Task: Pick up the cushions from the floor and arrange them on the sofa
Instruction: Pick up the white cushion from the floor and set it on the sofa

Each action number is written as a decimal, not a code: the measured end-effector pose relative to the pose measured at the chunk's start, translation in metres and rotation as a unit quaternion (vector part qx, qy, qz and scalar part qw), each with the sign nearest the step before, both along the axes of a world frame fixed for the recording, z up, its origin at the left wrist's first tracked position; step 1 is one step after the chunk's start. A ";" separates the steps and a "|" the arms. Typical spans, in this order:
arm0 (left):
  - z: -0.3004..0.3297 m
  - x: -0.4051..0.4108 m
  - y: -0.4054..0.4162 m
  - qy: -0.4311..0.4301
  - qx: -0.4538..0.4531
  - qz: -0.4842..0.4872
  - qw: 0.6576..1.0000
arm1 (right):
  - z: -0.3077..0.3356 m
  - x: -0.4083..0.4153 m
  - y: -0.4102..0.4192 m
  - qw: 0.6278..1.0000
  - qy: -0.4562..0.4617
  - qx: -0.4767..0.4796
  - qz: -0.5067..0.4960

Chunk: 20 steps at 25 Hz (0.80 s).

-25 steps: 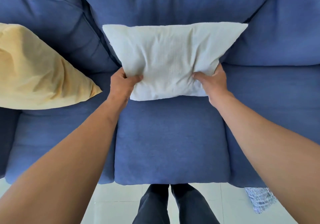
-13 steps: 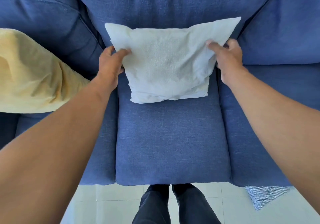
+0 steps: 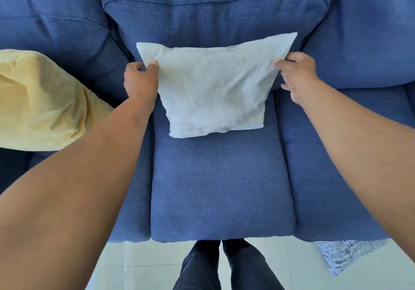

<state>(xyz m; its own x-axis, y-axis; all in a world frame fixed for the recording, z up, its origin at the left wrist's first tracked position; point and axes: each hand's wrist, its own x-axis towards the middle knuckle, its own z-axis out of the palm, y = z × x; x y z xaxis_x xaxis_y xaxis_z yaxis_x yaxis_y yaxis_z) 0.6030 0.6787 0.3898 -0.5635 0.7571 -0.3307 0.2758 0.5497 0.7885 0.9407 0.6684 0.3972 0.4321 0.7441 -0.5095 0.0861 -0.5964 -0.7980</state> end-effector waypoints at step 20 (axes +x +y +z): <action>0.082 0.219 -0.252 0.157 0.022 -0.576 0.802 | 0.081 0.056 -0.316 0.936 -0.311 -0.089 0.142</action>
<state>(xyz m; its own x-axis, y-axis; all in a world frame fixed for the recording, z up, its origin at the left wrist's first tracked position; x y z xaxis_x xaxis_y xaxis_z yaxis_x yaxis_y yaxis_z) 0.8221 0.4271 0.4721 0.4671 0.8427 -0.2676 0.7698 -0.2387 0.5920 0.9971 0.3523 0.4784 0.4838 0.8014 -0.3517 0.6760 -0.5974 -0.4314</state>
